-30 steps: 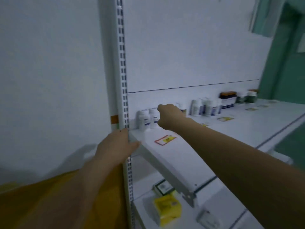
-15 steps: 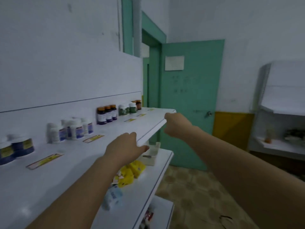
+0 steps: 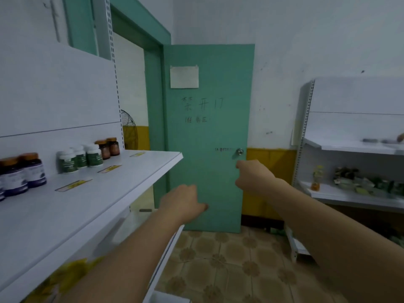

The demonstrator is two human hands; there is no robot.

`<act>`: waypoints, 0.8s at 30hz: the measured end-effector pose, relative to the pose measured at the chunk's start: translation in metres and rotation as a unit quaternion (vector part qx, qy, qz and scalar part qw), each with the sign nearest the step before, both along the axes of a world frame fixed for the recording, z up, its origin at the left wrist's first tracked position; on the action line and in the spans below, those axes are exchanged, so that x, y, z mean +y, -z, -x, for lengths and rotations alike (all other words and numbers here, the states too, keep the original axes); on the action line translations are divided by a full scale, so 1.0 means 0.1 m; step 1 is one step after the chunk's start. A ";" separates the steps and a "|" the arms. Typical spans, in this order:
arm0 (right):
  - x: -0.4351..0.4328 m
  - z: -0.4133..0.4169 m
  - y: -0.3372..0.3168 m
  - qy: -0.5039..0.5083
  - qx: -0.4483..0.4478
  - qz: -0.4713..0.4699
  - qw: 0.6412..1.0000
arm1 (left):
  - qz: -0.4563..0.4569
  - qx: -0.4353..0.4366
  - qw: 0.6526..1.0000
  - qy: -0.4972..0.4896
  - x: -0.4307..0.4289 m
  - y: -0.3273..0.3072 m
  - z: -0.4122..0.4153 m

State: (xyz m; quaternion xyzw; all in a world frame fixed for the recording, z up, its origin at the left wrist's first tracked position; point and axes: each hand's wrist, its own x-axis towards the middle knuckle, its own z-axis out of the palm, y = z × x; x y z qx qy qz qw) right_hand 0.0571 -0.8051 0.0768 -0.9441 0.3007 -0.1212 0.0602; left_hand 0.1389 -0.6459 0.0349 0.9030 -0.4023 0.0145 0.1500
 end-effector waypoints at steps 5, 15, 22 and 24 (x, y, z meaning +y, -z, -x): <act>-0.72 -0.56 -0.13 0.017 0.004 0.009 1.000 | -0.006 -0.022 1.000 -0.005 -0.62 -0.15 -0.78; -2.04 -2.09 -0.14 -0.039 0.012 0.028 0.999 | 0.012 -0.037 0.997 -0.064 -1.95 -0.19 -2.17; -2.52 -3.40 -0.27 -0.171 0.022 0.036 0.984 | 0.040 -0.030 0.979 -0.199 -2.19 -0.26 -3.00; -2.50 -3.77 -0.35 -0.216 0.019 0.029 0.976 | 0.036 -0.034 0.969 -0.242 -2.14 -0.31 -3.21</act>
